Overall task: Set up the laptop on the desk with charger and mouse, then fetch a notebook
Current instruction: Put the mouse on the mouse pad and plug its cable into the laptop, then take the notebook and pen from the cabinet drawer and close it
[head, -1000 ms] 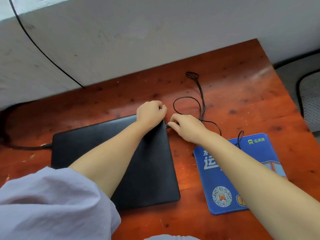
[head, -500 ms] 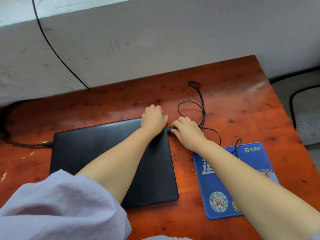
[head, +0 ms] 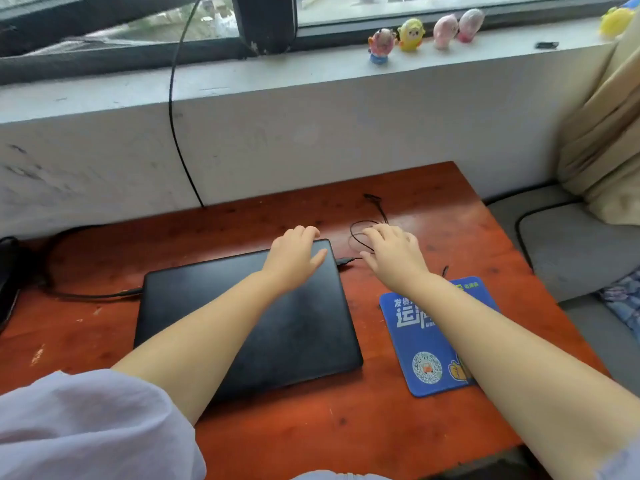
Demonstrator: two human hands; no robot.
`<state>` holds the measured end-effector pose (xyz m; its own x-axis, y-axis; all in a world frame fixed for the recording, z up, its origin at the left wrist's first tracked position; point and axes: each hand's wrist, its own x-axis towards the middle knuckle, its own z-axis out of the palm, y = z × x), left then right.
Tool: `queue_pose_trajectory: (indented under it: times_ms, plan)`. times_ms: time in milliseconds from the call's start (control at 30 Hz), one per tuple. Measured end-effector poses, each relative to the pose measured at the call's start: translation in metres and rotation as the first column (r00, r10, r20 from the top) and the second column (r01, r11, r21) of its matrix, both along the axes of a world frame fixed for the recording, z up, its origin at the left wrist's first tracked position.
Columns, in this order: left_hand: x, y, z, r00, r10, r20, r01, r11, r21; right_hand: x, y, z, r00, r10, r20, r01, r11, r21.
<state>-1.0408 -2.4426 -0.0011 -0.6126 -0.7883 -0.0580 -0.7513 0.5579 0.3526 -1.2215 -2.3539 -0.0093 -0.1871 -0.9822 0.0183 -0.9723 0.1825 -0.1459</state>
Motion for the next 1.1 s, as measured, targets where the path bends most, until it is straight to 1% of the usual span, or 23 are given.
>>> queue_pose_trajectory:
  times_ms: [100, 167, 267, 367, 433, 533, 700, 767, 867, 967, 1033, 1100]
  plan:
    - [0.008, 0.028, -0.005, 0.99, -0.138, -0.01, 0.138, 0.99, -0.037, 0.02, 0.047, 0.0, 0.994, -0.109, -0.027, 0.109, 0.994, -0.005]
    - [0.013, 0.051, -0.009, 0.968, -0.249, -0.028, 0.247, 0.968, -0.052, 0.035, 0.084, -0.001, 0.971, -0.239, -0.012, 0.238, 0.971, -0.015]
    - [0.021, 0.091, -0.014, 0.908, -0.414, -0.054, 0.411, 0.91, -0.058, 0.065, 0.148, -0.005, 0.903, -0.429, -0.01, 0.429, 0.903, -0.001]
    - [0.026, 0.136, -0.018, 0.819, -0.571, -0.059, 0.568, 0.821, -0.056, 0.104, 0.219, -0.014, 0.82, -0.573, -0.009, 0.572, 0.818, 0.058]
    - [0.027, 0.169, -0.02, 0.747, -0.665, -0.011, 0.664, 0.746, -0.047, 0.127, 0.268, -0.018, 0.748, -0.664, 0.005, 0.661, 0.746, 0.086]
    - [0.02, 0.223, -0.022, 0.614, -0.788, 0.049, 0.789, 0.613, -0.037, 0.155, 0.344, -0.022, 0.61, -0.792, -0.005, 0.789, 0.607, 0.098]
    - [0.006, 0.322, -0.024, 0.43, -0.902, 0.041, 0.903, 0.43, -0.023, 0.191, 0.451, -0.032, 0.395, -0.918, 0.024, 0.909, 0.395, 0.135]
    - [0.004, 0.361, -0.03, 0.379, -0.924, 0.056, 0.925, 0.38, 0.02, 0.204, 0.488, -0.041, 0.31, -0.95, 0.045, 0.935, 0.313, 0.17]
    - [0.002, 0.413, -0.054, 0.372, -0.925, 0.077, 0.916, 0.379, 0.129, 0.225, 0.543, -0.064, 0.2, -0.977, 0.073, 0.948, 0.212, 0.239]
    - [0.0, 0.458, -0.088, 0.4, -0.911, 0.097, 0.869, 0.411, 0.275, 0.238, 0.595, -0.097, 0.135, -0.986, 0.094, 0.932, 0.158, 0.327]
    - [-0.002, 0.483, -0.116, 0.45, -0.887, 0.103, 0.806, 0.453, 0.381, 0.238, 0.626, -0.122, 0.063, -0.989, 0.135, 0.909, 0.113, 0.401]
    - [-0.008, 0.503, -0.145, 0.534, -0.84, 0.094, 0.714, 0.507, 0.482, 0.231, 0.649, -0.149, -0.031, -0.978, 0.205, 0.896, 0.064, 0.439]
